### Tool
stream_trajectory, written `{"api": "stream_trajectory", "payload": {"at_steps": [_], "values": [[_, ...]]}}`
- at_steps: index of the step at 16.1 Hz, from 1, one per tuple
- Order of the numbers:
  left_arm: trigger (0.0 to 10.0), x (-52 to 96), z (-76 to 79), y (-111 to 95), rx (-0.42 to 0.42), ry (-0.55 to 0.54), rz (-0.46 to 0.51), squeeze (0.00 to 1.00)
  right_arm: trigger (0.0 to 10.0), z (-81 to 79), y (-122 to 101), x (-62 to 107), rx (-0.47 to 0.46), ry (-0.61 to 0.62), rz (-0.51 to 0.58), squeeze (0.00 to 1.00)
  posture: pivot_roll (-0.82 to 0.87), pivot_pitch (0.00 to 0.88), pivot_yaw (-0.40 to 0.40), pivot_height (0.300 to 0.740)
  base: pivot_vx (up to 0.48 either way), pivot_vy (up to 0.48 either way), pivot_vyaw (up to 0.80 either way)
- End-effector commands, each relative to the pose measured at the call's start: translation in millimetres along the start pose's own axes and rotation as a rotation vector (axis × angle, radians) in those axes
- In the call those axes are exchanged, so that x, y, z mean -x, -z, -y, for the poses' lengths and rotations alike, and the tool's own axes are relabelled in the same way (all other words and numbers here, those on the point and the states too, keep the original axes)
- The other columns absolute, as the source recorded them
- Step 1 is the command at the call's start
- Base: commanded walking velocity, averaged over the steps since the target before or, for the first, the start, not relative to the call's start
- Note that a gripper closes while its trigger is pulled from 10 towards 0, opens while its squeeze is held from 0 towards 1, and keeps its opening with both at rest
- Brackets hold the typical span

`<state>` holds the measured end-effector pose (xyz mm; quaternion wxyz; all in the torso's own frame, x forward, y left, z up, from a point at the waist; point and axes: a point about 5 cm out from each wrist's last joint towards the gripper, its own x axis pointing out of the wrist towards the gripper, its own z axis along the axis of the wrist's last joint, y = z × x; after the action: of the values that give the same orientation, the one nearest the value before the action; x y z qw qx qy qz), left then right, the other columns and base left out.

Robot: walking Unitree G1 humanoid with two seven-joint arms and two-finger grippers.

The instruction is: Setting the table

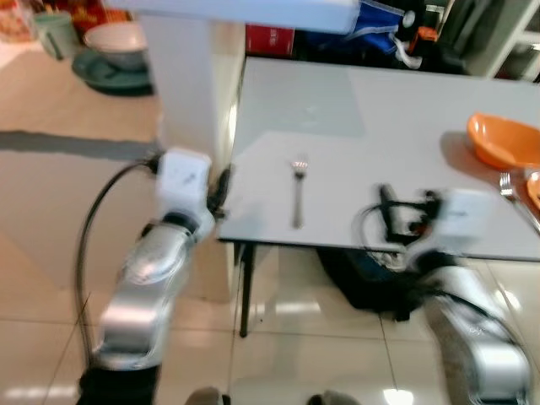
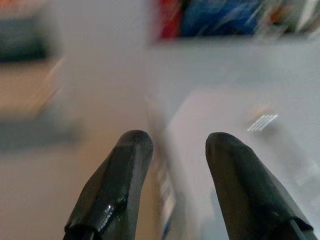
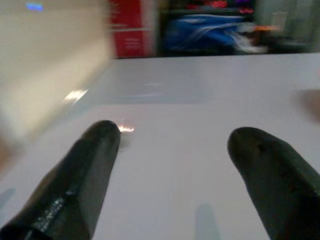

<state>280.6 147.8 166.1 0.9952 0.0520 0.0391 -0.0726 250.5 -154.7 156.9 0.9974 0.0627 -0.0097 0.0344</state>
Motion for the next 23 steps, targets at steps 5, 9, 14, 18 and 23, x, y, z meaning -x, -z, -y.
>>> {"api": "stream_trajectory", "payload": {"at_steps": [5,9,14,18,23], "values": [[10.0,5.8,11.2,-9.2,-0.006,0.027,0.068,0.0,10.0,5.1,6.2,15.9,0.034,0.016,-0.019,0.0,0.05,0.121,0.003,0.74,0.0,0.48,0.0],[10.0,-1.0,6.2,-6.4,-0.048,0.008,0.049,0.0,10.0,-6.0,15.9,8.4,0.055,-0.014,-0.022,0.0,0.06,0.083,0.0,0.74,0.0,0.48,0.0],[10.0,-19.4,13.1,-18.7,-0.039,0.054,0.12,0.0,10.0,-6.6,6.3,-8.5,0.031,0.015,0.056,0.0,0.06,0.014,0.02,0.74,0.0,0.48,0.0],[10.0,-16.9,20.2,-23.0,-0.04,0.059,0.15,0.0,10.0,-4.7,9.0,-19.7,0.021,0.005,0.049,0.0,0.11,0.007,-0.032,0.74,0.0,0.48,0.0],[10.0,-18.7,8.3,-23.4,-0.12,-0.026,0.158,0.0,10.0,-10.6,1.0,-24.5,0.041,-0.034,0.081,0.0,0.09,0.003,-0.036,0.74,0.0,0.192,0.0]]}}
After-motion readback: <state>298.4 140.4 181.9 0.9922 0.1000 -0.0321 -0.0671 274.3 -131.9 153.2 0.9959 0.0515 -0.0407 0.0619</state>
